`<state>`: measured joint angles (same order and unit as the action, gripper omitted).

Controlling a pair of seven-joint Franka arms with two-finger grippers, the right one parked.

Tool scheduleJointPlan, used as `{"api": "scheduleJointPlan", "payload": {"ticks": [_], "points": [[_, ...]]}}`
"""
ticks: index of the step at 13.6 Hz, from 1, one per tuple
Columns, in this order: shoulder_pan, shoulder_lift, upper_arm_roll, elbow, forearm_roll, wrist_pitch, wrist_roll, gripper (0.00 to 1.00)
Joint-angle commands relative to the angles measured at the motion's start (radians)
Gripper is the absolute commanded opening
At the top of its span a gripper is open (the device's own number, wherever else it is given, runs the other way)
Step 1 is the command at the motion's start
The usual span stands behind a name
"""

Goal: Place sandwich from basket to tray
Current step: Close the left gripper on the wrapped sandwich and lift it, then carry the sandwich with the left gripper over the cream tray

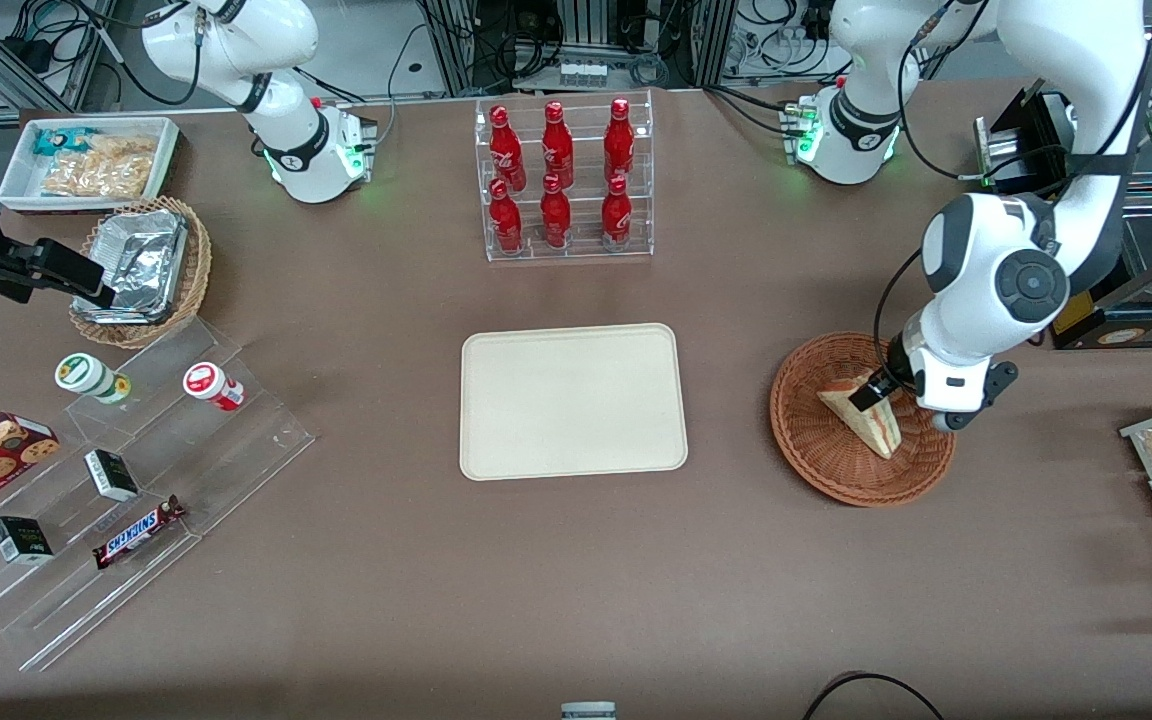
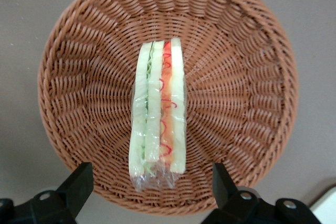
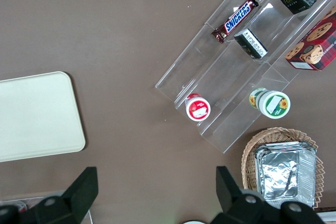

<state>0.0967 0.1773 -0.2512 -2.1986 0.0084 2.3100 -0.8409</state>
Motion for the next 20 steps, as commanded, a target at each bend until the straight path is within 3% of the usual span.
{"api": "scheduleJointPlan", "payload": {"ticks": [1,4,5,8,9,11,15,17,20], "points": [[0.009,0.046,-0.005,-0.013,0.002,0.074,-0.032,1.00],[0.009,0.086,-0.005,-0.015,0.002,0.114,-0.032,0.97],[0.009,0.102,-0.005,-0.016,0.002,0.133,-0.033,0.88],[0.011,0.131,-0.005,-0.009,0.002,0.146,-0.024,0.13],[0.012,0.126,-0.003,0.003,0.002,0.138,-0.020,0.07],[0.009,0.107,-0.002,0.045,0.004,0.071,-0.020,0.06],[-0.017,0.076,-0.011,0.280,0.025,-0.281,-0.024,0.06],[-0.098,0.079,-0.014,0.409,0.028,-0.410,-0.032,0.06],[-0.245,0.102,-0.016,0.496,0.025,-0.423,-0.108,0.06]]}}
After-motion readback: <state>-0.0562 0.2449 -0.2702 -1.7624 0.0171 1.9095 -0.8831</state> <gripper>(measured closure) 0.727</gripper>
